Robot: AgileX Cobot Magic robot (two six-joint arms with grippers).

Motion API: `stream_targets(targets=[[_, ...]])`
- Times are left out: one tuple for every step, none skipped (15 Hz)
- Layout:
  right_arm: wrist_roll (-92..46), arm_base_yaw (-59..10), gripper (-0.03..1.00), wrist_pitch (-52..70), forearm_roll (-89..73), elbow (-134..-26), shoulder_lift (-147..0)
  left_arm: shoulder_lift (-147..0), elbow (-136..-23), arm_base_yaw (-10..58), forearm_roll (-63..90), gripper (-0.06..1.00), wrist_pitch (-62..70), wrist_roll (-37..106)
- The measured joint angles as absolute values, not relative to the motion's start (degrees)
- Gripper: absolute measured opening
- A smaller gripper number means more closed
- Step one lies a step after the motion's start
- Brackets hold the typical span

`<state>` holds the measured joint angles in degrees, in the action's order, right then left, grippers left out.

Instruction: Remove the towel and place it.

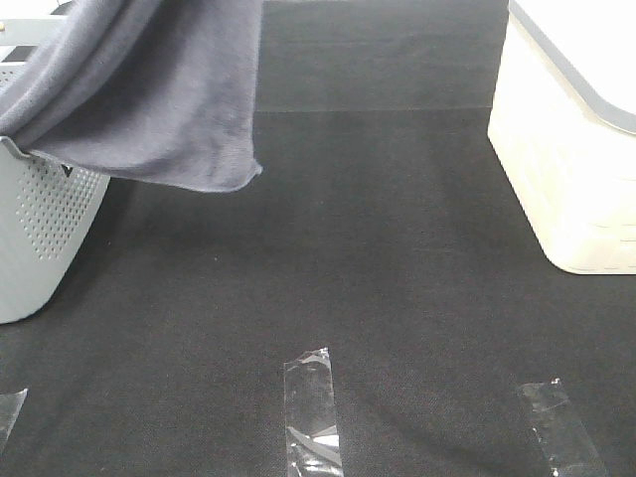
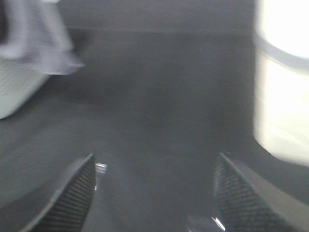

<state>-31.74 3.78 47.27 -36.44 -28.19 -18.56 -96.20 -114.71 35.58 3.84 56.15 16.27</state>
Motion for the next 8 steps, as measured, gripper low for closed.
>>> stream_targets(targets=[[-41.65, 3.78, 0.66, 46.47, -43.03, -27.73, -22.52, -96.20, -114.71, 35.58, 6.47, 0.01, 57.01, 16.33], [-50.94, 3.78, 0.66, 46.35, -49.62, -27.67, -27.39, -96.20, -114.71, 35.58, 8.77, 0.01, 57.87, 16.33], [-60.62, 3.78, 0.66, 46.47, -56.95, -27.56, -32.09, -96.20, -114.71, 35.58, 10.31, 0.01, 58.84, 16.39], [-60.62, 3.78, 0.66, 46.47, -56.95, -27.56, -32.09, -96.20, -114.71, 35.58, 10.31, 0.01, 58.84, 16.39], [-71.39, 3.78, 0.66, 47.78, -62.91, -27.56, -37.13, -96.20, -114.71, 35.58, 11.46, 0.01, 59.13, 16.56], [-80.67, 3.78, 0.66, 50.08, -69.27, -27.56, -42.91, -96.20, -114.71, 35.58, 12.26, 0.01, 59.47, 16.79], [-87.66, 3.78, 0.66, 52.65, -74.66, -27.56, -48.07, -96.20, -114.71, 35.58, 13.29, 0.01, 59.76, 17.42], [-93.68, 3.78, 0.66, 55.23, -79.93, -27.56, -53.74, -96.20, -114.71, 35.64, 15.76, 0.01, 59.87, 18.74]])
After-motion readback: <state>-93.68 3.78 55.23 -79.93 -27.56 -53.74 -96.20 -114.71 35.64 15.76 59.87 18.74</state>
